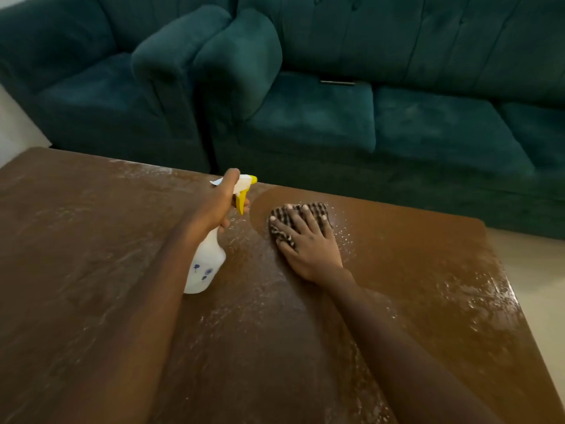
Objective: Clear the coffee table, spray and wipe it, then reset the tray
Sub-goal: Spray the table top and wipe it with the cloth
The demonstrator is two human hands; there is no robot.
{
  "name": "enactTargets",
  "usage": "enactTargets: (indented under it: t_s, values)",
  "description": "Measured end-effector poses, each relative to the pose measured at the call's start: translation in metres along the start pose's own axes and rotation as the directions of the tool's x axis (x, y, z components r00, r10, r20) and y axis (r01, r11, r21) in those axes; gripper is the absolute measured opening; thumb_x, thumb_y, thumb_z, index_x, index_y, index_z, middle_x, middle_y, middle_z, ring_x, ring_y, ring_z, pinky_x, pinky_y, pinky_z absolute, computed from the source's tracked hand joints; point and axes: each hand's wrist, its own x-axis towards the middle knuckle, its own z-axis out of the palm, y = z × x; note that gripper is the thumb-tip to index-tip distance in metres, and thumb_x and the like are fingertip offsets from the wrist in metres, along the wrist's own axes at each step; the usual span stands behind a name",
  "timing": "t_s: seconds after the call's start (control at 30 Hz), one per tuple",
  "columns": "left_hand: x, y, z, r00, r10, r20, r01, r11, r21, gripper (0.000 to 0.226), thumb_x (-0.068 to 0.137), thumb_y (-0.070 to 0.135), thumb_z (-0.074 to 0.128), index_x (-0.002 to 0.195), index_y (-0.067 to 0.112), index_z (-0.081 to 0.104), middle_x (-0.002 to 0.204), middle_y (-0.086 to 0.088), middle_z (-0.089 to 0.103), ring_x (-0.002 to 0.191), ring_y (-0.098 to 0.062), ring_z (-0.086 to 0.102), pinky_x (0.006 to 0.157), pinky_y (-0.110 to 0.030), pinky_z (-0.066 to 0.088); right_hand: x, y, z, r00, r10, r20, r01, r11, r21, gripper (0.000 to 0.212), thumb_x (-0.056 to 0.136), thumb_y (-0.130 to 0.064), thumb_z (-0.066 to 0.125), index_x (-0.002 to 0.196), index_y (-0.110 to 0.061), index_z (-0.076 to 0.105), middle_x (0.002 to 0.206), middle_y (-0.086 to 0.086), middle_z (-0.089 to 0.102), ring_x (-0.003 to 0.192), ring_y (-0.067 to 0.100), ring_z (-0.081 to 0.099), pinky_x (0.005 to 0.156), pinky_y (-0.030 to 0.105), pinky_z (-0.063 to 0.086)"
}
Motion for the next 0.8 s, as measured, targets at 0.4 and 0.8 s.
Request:
enactTargets:
  t_s: [0.4,0.8]
  values:
    - [-0.051,0.016,0.034,0.999,0.029,0.028,-0.032,0.993,0.117,0.057,0.102,0.049,0.03,0.08,0.011,0.067,0.077,-0.005,0.068,0.064,-0.021,0.052,0.058,-0.029,0.042,-0.113,0.099,-0.017,0.964,0.265,0.01,-0.265,0.964,0.001,0.054,0.103,-0.054,0.016,0.152,-0.05,-0.004,0.163,-0.012,-0.014,0.149,0.015,-0.019,0.119,0.045,-0.01]
    - [-0.17,0.002,0.081,0.986,0.002,0.165,-0.055,0.947,0.315,0.058,0.088,0.062,0.038,0.084,0.011,0.067,0.067,0.0,0.074,0.04,-0.021,0.051,0.047,-0.027,0.046,-0.188,0.113,-0.018,0.943,0.333,0.009,-0.332,0.94,0.077,0.054,0.103,-0.054,0.017,0.154,-0.046,0.001,0.164,-0.012,-0.012,0.149,0.013,-0.02,0.121,0.046,-0.011]
